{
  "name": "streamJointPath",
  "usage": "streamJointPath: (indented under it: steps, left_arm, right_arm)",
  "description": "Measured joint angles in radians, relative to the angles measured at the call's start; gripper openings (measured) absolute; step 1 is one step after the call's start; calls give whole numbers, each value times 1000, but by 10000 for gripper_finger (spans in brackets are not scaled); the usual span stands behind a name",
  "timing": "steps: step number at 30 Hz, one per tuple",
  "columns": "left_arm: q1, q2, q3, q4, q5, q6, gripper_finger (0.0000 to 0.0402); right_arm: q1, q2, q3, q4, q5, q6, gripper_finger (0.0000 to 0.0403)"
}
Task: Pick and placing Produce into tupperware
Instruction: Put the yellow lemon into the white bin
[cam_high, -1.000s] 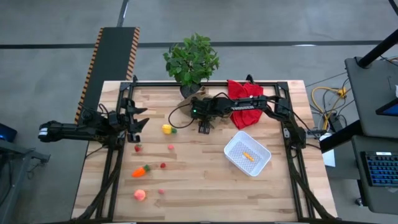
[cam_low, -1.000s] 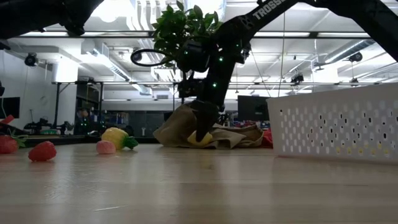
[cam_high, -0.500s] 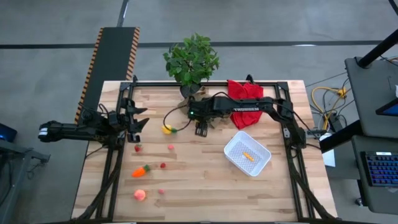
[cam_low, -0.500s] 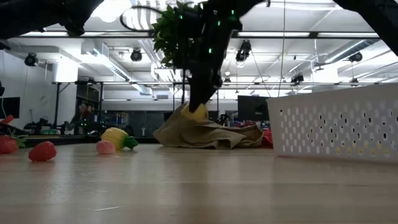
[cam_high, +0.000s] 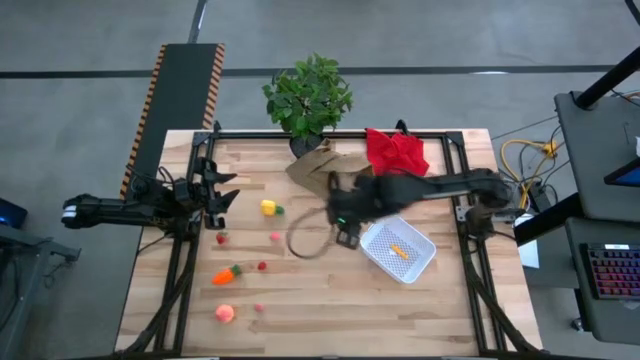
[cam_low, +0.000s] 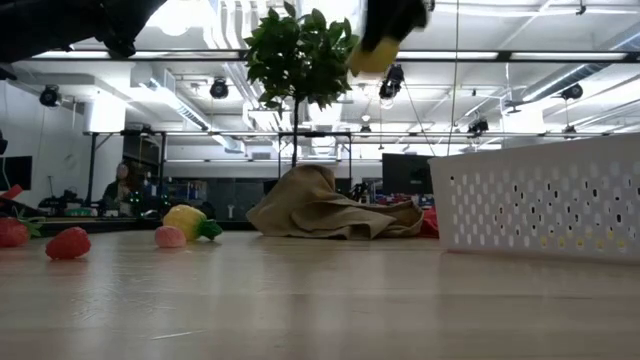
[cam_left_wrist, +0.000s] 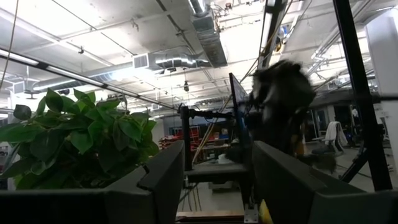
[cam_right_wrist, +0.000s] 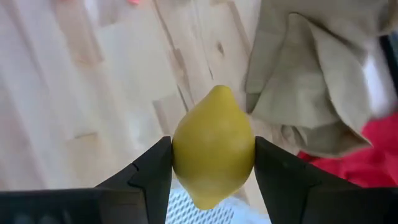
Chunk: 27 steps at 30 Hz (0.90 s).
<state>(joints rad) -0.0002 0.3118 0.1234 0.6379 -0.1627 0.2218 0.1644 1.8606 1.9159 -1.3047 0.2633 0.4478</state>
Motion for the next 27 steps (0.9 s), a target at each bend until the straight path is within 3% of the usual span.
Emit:
streamJointPath:
  steps: [6,11,19,27]
  left_arm:
    - [0,1,0,0,0,-5,176]
    - [0,1,0,0,0,-5,176]
    - [0,1,0,0,0,-5,176]
    - [0,2,-2,-1,0,-5,176]
  right_arm:
    - [157,-169,-140,0,157,221,185]
    - [248,-275,-312,2,209,415,185]
    - [311,-342,-576,6,170,664,185]
    - [320,-350,-754,96,69,757,185]
